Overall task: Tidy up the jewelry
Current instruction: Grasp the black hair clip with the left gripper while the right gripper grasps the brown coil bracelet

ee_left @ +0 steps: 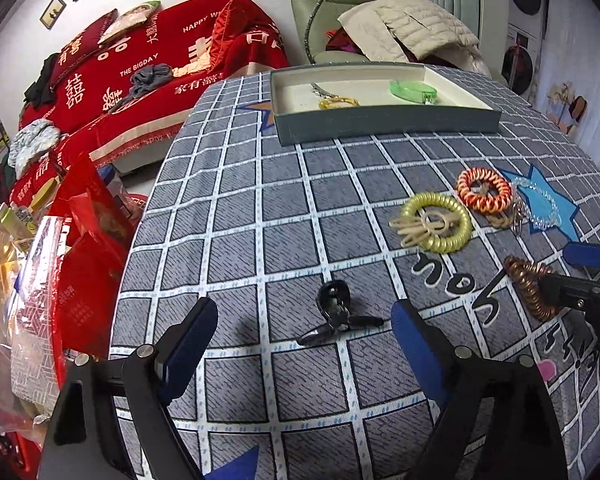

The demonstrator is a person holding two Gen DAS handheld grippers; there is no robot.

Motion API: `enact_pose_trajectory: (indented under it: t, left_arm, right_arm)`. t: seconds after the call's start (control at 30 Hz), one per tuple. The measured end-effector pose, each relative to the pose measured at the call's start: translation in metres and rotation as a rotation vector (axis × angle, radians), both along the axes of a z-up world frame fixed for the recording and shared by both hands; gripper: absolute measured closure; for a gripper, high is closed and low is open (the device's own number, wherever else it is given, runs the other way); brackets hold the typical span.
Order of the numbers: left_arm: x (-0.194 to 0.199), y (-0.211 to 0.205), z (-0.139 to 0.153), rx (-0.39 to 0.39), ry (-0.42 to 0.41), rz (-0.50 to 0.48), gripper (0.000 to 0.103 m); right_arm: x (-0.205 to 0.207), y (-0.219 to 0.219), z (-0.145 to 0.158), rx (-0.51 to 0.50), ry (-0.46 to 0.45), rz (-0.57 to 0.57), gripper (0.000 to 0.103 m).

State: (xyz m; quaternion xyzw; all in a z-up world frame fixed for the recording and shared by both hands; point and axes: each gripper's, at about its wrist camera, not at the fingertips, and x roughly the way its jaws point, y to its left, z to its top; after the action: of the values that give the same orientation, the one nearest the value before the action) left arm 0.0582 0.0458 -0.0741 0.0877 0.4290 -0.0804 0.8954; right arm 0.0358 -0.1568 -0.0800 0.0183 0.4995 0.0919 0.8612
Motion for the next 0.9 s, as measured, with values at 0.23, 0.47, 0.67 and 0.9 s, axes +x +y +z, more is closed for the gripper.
enact_pose_trajectory:
  t: [0.23,0.47,0.67,0.9]
  left_arm:
    - [-0.005,-0.003,-0.002,-0.011,0.003,-0.033,0.018]
    - [-0.009,-0.009,0.001,-0.031,0.015,-0.072,0.045]
    - [-0.006,-0.001,0.003,-0.091,0.042,-0.047,0.045]
    - [-0.006,0.004,0.015,-0.129,0.03,-0.035,0.045]
  right_arm:
    - [-0.005,0.012,-0.001,-0.074,-0.022,0.048,0.048]
    - [-0.007,0.015,0.0,-0.084,-0.031,0.078,0.07]
    - [-0.008,0.013,0.0,-0.054,-0.033,0.072,0.089]
    - [-0.004,0.001,0.006,0.026,-0.026,0.044,0.09]
